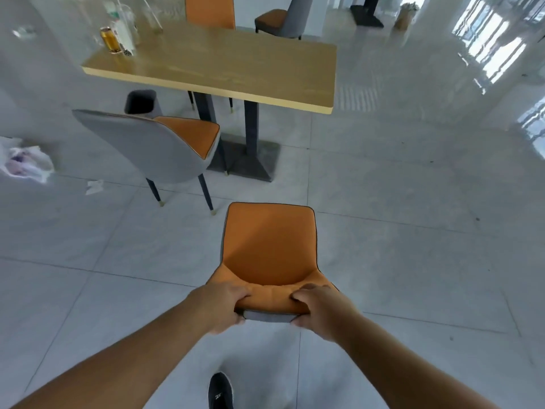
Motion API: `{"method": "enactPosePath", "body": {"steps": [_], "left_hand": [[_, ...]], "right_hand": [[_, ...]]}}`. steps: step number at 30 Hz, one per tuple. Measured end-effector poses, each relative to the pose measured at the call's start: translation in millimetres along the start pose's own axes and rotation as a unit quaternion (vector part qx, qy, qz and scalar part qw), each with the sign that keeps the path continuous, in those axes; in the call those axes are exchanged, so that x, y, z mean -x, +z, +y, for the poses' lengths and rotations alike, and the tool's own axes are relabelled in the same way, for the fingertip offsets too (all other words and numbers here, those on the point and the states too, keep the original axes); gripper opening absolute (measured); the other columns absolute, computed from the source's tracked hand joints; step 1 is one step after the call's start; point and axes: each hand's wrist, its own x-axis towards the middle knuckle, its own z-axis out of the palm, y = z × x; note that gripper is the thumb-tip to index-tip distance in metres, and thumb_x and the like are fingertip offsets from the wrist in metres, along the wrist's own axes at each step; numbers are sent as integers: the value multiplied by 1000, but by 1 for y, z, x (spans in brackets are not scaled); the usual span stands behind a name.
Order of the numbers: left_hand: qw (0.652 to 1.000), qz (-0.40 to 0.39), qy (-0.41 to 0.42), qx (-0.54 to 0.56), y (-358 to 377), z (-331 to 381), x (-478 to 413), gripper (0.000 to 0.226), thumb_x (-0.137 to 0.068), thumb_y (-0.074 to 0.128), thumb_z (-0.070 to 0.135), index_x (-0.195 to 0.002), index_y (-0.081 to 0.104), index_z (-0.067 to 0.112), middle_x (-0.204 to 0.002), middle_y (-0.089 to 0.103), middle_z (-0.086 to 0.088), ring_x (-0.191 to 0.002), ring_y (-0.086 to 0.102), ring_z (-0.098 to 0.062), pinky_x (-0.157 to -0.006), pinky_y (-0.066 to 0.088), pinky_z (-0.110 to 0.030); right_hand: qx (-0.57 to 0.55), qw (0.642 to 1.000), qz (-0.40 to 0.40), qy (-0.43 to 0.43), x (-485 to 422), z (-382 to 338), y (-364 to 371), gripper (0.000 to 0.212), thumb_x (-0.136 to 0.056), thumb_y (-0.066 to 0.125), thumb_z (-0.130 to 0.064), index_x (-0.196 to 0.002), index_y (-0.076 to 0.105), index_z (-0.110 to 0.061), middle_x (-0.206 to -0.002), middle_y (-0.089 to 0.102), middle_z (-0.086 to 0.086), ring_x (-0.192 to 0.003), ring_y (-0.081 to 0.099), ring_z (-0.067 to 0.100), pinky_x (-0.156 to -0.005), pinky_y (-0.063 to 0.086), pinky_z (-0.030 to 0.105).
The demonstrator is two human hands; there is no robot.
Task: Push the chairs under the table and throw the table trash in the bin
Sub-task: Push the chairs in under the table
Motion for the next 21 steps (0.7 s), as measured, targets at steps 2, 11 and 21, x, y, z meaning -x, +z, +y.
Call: {"method": "enactPosePath", "body": {"steps": [2, 11, 21], "left_hand": [[999, 33, 0, 29, -8, -15, -12, 56, -95, 63, 54, -147, 40, 50, -147, 53, 8, -123, 56, -24, -101, 49, -40], [997, 74, 12, 32, -84, -82, -95, 57, -95, 63, 54, -148, 41, 47, -147, 51, 10, -124, 54, -22, -101, 48, -37], [991, 128, 25, 15, -186, -129, -191, 54, -102, 58, 45, -152, 40, 36, -152, 45, 6, -135, 45, -22, -110, 44, -42]], "right_hand": [[5, 1000, 0, -1, -21, 1, -16, 54, -91, 66, -60, -139, 55, -36, -135, 60, -10, -121, 54, 21, -93, 46, 34], [13, 1000, 19, 5, -128, -3, -82, 52, -89, 67, -63, -133, 56, -39, -127, 60, -11, -113, 56, 18, -84, 43, 31], [1, 999, 49, 23, -245, -1, -164, 46, -91, 65, -61, -130, 60, -37, -122, 62, -10, -113, 56, 20, -92, 51, 38]]}}
